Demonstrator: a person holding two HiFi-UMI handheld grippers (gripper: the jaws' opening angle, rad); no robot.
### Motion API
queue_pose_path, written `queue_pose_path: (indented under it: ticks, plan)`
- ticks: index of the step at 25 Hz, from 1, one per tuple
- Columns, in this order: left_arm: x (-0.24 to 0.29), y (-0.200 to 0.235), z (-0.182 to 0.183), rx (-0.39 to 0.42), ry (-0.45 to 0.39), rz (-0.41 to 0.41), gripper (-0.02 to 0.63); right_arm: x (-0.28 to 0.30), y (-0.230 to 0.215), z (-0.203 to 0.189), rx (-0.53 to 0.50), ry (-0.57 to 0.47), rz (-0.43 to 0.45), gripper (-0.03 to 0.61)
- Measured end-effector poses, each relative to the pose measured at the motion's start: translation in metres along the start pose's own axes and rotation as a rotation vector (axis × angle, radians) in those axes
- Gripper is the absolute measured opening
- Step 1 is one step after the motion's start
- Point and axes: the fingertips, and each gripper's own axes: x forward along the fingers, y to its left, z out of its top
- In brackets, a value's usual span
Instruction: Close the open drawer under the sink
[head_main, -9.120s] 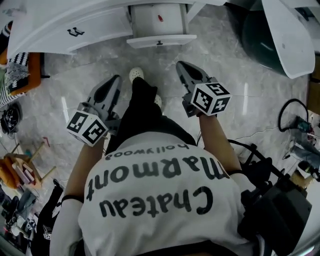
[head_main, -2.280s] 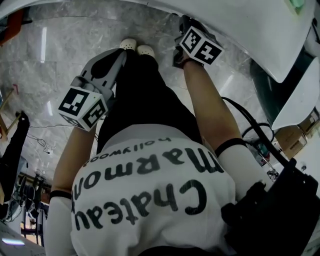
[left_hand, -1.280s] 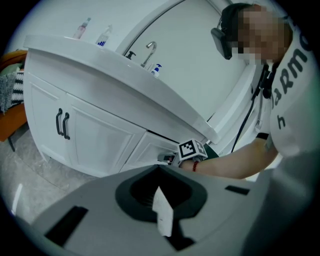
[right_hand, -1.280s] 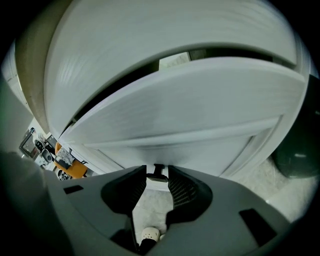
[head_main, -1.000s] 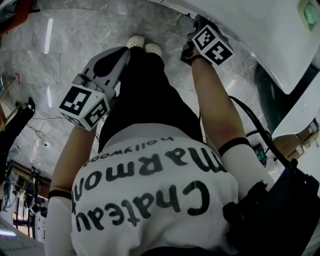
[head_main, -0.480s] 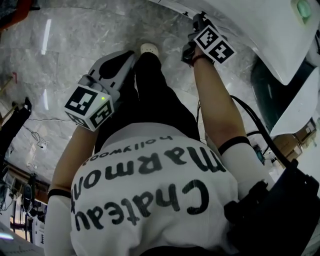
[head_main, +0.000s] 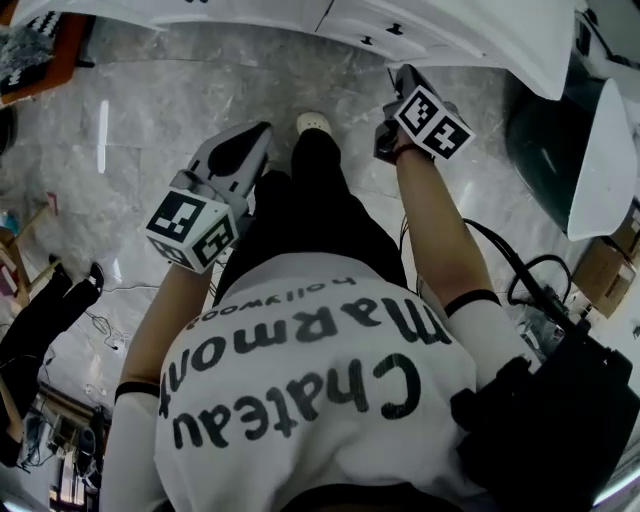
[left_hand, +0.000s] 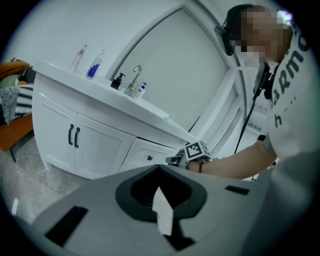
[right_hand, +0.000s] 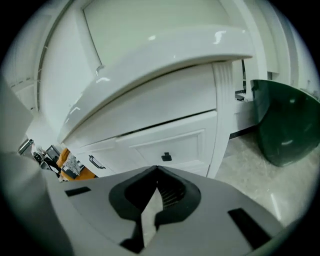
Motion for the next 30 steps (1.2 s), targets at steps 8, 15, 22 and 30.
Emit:
queue_pose_path:
  ticks: [8,15,22,30]
  plan:
    - [-0.107,0.016,-0.01,0.189,0.011,0.056,0.008,-0.115,0.043,0.015,0.06,-0.196,0.056,0.011]
    - [-0.153,0.001,0.016,0.194,-0.084,0.026,0.008,-0.213,0.076,0.009,0.015,-0.251,0.128,0.011]
    - [-0.176,-0.005,0.033,0.134,-0.14,-0.018,0.008,-0.275,0.091,0.004,0.004,-0.291,0.169,0.011]
    - [-0.18,-0.01,0.053,0.132,-0.171,-0.056,0.008,-0.304,0.082,0.001,0.012,-0.324,0.12,0.009]
